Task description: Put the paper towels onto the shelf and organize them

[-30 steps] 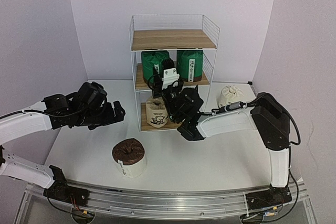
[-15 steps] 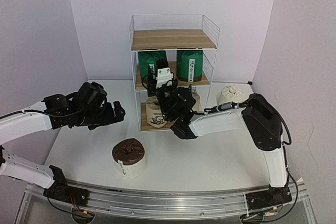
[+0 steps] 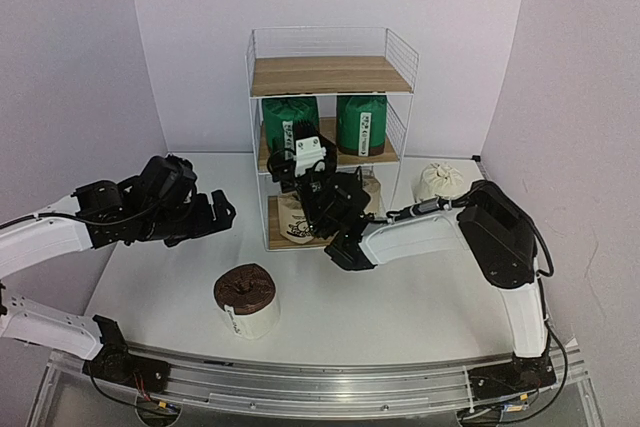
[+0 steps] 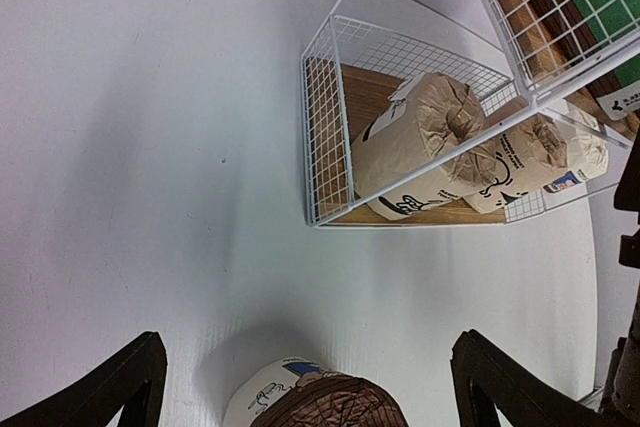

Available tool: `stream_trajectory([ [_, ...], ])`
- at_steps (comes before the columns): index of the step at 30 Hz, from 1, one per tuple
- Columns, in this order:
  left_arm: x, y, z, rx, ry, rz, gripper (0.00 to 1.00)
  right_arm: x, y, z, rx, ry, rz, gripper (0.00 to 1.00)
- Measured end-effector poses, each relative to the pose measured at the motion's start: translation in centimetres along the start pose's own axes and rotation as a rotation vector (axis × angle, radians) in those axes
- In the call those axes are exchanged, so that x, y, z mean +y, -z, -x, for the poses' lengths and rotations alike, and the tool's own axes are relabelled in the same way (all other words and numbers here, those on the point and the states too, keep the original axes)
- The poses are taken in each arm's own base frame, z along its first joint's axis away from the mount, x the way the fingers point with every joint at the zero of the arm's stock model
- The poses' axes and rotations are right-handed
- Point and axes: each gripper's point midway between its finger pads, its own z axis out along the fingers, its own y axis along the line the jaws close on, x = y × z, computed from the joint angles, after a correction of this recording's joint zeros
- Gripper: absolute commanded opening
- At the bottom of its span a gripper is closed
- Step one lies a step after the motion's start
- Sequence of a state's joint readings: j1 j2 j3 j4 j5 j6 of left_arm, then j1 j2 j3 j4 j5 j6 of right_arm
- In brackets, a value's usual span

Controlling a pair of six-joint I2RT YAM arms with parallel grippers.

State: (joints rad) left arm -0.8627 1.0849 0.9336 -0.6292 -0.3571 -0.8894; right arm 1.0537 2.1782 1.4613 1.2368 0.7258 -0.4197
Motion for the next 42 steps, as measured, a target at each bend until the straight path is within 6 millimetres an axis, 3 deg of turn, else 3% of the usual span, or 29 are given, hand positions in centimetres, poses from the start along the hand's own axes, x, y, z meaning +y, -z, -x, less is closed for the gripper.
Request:
stream_trajectory([
  [7, 0.0, 0.0, -0.4, 0.018, -0.002, -0.011, 1.00, 2.1, 2.5, 1.5, 0.011, 0.059, 0.054, 0.94],
  [12, -0.1, 0.0, -0.6, 0.027, -0.001, -0.018, 1.00, 1.3, 4.4, 4.1, 0.007, 0.057, 0.047, 0.96],
  [20, -0.2, 0.1, -0.8, 0.034, -0.006, -0.030, 1.00, -2.9, 9.5, 5.7, 0.088, 0.123, -0.040, 0.98],
  [25, -0.3, -0.4, -1.0, 0.038, -0.026, -0.032, 1.00, -5.6, 13.7, 4.2, 0.204, 0.224, -0.124, 0.98],
  [32, 0.4, -2.6, -2.0, 0.069, -0.052, 0.035, 1.00, -12.5, 18.3, 2.2, 0.357, 0.387, -0.299, 0.98],
  [36, 0.8, -3.3, -1.6, 0.068, -0.056, 0.054, 1.00, -15.8, 19.8, 3.8, 0.355, 0.316, -0.359, 0.98],
  [40, 0.3, -4.0, -1.0, 0.067, -0.056, 0.059, 1.00, -18.6, 19.9, 8.2, 0.300, 0.138, -0.425, 0.97],
  [42, 0.1, -4.2, -1.0, 0.072, -0.059, 0.060, 1.00, -18.8, 19.2, 10.2, 0.287, 0.112, -0.445, 0.98],
])
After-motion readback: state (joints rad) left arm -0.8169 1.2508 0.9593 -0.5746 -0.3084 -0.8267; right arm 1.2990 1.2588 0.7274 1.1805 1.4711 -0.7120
